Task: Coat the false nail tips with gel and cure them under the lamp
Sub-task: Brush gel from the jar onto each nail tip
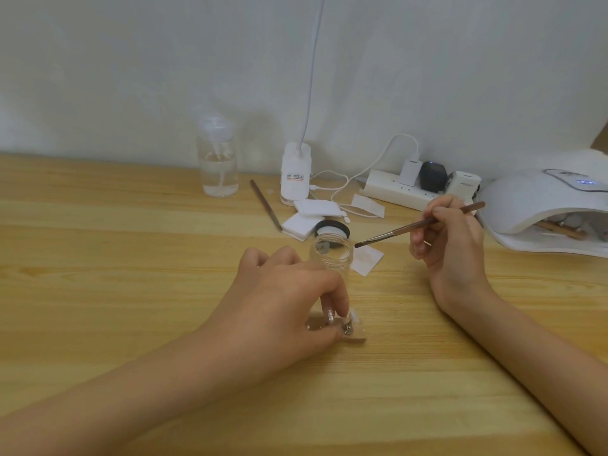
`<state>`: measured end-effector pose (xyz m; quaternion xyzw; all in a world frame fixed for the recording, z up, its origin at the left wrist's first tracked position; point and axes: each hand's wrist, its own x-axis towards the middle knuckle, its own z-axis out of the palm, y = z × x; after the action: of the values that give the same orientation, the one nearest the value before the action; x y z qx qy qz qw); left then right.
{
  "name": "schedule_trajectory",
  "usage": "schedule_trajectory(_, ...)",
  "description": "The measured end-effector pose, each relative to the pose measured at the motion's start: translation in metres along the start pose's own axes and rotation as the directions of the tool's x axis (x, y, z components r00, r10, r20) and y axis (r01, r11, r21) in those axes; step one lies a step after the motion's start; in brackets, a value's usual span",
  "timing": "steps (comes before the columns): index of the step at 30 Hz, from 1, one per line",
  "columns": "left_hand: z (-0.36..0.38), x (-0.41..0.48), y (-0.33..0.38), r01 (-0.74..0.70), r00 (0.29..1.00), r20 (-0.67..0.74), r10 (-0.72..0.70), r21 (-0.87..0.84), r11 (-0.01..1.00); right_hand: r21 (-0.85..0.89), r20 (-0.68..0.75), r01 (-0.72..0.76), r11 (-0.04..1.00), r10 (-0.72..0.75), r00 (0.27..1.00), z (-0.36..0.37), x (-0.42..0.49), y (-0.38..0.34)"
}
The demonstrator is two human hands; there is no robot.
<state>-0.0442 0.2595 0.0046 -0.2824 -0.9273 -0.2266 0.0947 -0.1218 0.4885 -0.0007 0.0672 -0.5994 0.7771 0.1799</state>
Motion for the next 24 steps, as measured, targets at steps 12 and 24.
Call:
schedule_trajectory(12, 0.003, -0.003, 0.018, -0.197, 0.959, -0.141, 0.245, 0.287, 0.937, 0.037, -0.002, 0.008, 0.999, -0.008, 1.000, -0.001, 0.001, 0.001)
schedule_trajectory(24, -0.026, 0.024, -0.035, 0.017, 0.961, -0.170, -0.219, -0.752, 0.659, -0.171, 0.221, 0.174, 0.970, -0.134, 0.966, 0.010, -0.005, -0.007)
